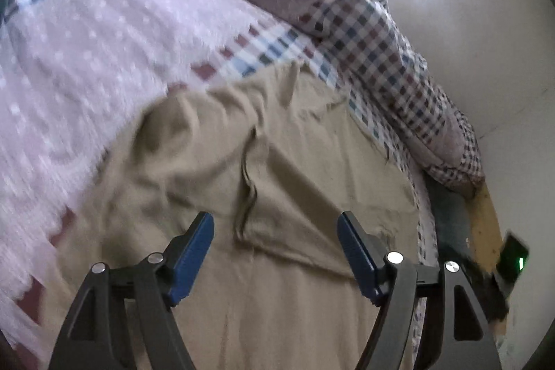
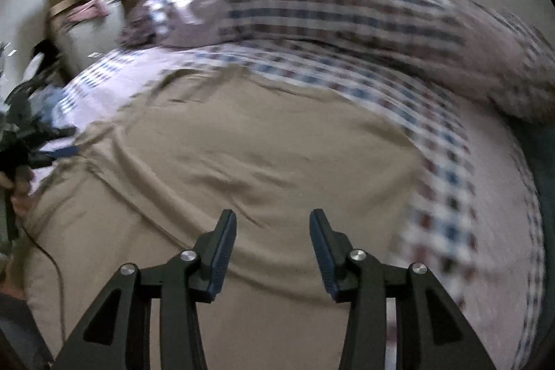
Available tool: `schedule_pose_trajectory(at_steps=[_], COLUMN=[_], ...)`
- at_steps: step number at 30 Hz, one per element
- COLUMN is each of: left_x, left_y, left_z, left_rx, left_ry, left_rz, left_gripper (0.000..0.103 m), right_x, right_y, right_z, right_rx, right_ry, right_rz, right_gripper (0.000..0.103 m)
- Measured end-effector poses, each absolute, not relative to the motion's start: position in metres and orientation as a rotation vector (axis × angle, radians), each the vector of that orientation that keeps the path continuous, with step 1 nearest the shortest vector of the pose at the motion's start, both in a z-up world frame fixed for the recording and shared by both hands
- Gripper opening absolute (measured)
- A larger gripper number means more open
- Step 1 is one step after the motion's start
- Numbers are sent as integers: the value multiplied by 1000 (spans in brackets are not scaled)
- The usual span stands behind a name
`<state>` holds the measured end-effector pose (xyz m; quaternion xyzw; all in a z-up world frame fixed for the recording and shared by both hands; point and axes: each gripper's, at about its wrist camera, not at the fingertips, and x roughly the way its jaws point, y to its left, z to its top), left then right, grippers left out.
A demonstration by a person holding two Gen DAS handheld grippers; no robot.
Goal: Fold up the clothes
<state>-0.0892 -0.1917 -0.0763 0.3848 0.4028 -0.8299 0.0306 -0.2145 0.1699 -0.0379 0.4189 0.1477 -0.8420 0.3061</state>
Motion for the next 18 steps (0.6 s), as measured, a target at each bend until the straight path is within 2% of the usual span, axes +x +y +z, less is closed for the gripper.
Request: schedule_pose_trajectory(at_steps=[4,6,9,10,12,14,16,18], left_x=[-92,-93,-91,-90,-87,-89,-88,-88], left_y=[-175,-169,-169,-170,-173,-175,-177,-177], left_z=[-79,-78,-82,-84,-87,-88,-89,-89], left_rx=[1210,1208,1186,1184,1170,1168,1167,1159], left_ry=[1096,1044,1016,1007,1031,1052,1053,1051], left_rz=[-2594,-2601,-2566,-2554,-2532,-2532,-2529,-2534], left_gripper=[77,72,49,37,27,12,7,6], right_x=[-249,-267,-288,-292,-299,-302,-301,-300], right_y=[116,99,93,92,90,89,87,86], right_z=[-63,-77,-91,-95,-101,-107,-111,-115], right_rx=[1225,1272,1338,1349,1387,1406,1399,1392], right_ry=[444,493,517,527,520,528,556,583], right_rz=[-2168,-2163,-2171,-2177,-2177,-2174,-2177,-2180], right_gripper=[47,47,47,47,47,46,35,2])
